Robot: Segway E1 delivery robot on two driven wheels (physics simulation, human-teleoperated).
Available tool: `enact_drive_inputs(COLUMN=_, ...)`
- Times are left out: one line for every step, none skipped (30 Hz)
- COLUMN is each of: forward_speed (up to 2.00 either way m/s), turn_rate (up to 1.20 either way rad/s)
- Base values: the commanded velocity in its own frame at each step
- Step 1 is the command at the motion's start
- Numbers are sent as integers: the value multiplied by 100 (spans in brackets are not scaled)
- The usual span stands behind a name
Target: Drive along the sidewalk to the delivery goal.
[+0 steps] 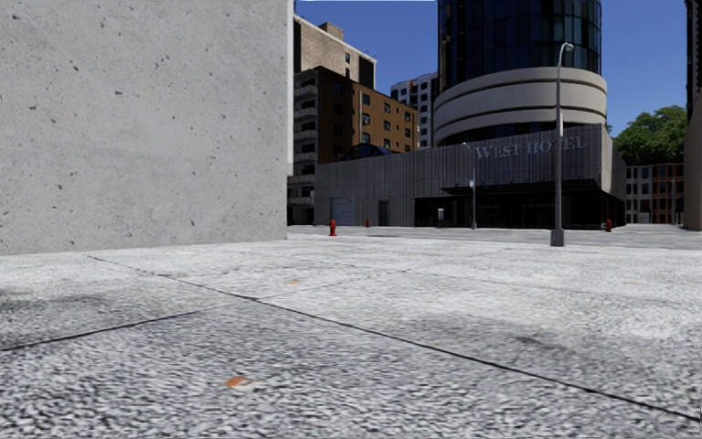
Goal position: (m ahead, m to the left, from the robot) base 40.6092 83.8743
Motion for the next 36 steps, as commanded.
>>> enact_drive_inputs(forward_speed=200, turn_rate=0)
enact_drive_inputs(forward_speed=200, turn_rate=0)
enact_drive_inputs(forward_speed=200, turn_rate=0)
enact_drive_inputs(forward_speed=200, turn_rate=0)
enact_drive_inputs(forward_speed=200, turn_rate=0)
enact_drive_inputs(forward_speed=200, turn_rate=0)
enact_drive_inputs(forward_speed=200, turn_rate=0)
enact_drive_inputs(forward_speed=200, turn_rate=0)
enact_drive_inputs(forward_speed=200, turn_rate=0)
enact_drive_inputs(forward_speed=200, turn_rate=0)
enact_drive_inputs(forward_speed=200, turn_rate=0)
enact_drive_inputs(forward_speed=200, turn_rate=0)
enact_drive_inputs(forward_speed=200, turn_rate=0)
enact_drive_inputs(forward_speed=200, turn_rate=0)
enact_drive_inputs(forward_speed=200, turn_rate=0)
enact_drive_inputs(forward_speed=200, turn_rate=0)
enact_drive_inputs(forward_speed=200, turn_rate=0)
enact_drive_inputs(forward_speed=200, turn_rate=0)
enact_drive_inputs(forward_speed=200, turn_rate=0)
enact_drive_inputs(forward_speed=200, turn_rate=0)
enact_drive_inputs(forward_speed=200, turn_rate=0)
enact_drive_inputs(forward_speed=200, turn_rate=0)
enact_drive_inputs(forward_speed=200, turn_rate=0)
enact_drive_inputs(forward_speed=200, turn_rate=0)
enact_drive_inputs(forward_speed=200, turn_rate=0)
enact_drive_inputs(forward_speed=200, turn_rate=0)
enact_drive_inputs(forward_speed=200, turn_rate=0)
enact_drive_inputs(forward_speed=200, turn_rate=0)
enact_drive_inputs(forward_speed=200, turn_rate=0)
enact_drive_inputs(forward_speed=200, turn_rate=0)
enact_drive_inputs(forward_speed=200, turn_rate=0)
enact_drive_inputs(forward_speed=200, turn_rate=0)
enact_drive_inputs(forward_speed=200, turn_rate=0)
enact_drive_inputs(forward_speed=200, turn_rate=0)
enact_drive_inputs(forward_speed=200, turn_rate=0)
enact_drive_inputs(forward_speed=200, turn_rate=0)
